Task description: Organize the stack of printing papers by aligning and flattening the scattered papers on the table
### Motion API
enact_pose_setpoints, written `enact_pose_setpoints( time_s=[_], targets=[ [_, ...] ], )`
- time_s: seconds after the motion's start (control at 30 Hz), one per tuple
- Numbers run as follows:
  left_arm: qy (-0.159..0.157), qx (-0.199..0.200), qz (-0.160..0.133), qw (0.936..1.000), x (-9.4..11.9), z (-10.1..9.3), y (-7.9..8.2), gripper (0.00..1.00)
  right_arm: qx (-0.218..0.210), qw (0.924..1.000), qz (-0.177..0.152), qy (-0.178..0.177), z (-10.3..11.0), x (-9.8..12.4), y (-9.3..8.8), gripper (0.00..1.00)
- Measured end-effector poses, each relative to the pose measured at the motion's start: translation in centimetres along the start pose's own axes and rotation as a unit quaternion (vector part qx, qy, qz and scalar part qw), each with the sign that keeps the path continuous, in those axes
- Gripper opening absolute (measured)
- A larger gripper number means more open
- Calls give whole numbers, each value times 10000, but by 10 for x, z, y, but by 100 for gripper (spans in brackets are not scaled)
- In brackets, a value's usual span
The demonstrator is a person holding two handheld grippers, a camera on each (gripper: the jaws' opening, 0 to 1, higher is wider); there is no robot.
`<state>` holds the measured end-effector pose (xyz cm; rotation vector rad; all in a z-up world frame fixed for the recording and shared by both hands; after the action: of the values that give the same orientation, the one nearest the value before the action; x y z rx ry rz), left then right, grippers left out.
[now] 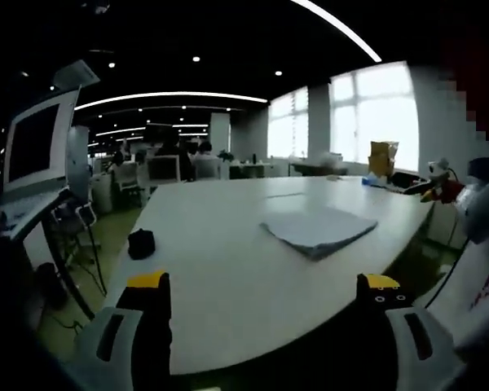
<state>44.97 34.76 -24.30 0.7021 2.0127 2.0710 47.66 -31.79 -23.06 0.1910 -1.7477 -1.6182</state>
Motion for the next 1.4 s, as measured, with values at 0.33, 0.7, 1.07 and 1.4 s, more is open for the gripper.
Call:
enact_pose_setpoints(
  time_s=[0.33,0.7,1.07,1.4],
  targets=[
    [10,50,5,10000,9,-11,-6,97,-190,9993,-82,-314,3,29,-18,90],
    [89,106,-51,9999,16,-8,-6,97,-200,9985,-140,-488,0,37,-20,90],
    [81,147,-121,9998,16,-7,-5,97,-143,9991,-73,-401,0,27,-14,90],
    [59,169,-116,9998,12,-7,-9,97,-92,9993,32,-349,-2,18,-8,90]
  ],
)
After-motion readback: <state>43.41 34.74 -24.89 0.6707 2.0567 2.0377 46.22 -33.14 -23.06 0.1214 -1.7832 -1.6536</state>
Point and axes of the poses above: the point that each gripper's makers call its tool centre point, and the gripper's own axes: x roughly backward along the fingers, z roughly to its left, y roughly out of its top, the point moved 10 cm from there along x, roughly backward along the fingers, and after that the axes turned 1 degree about -x, right-handed, at the moved point
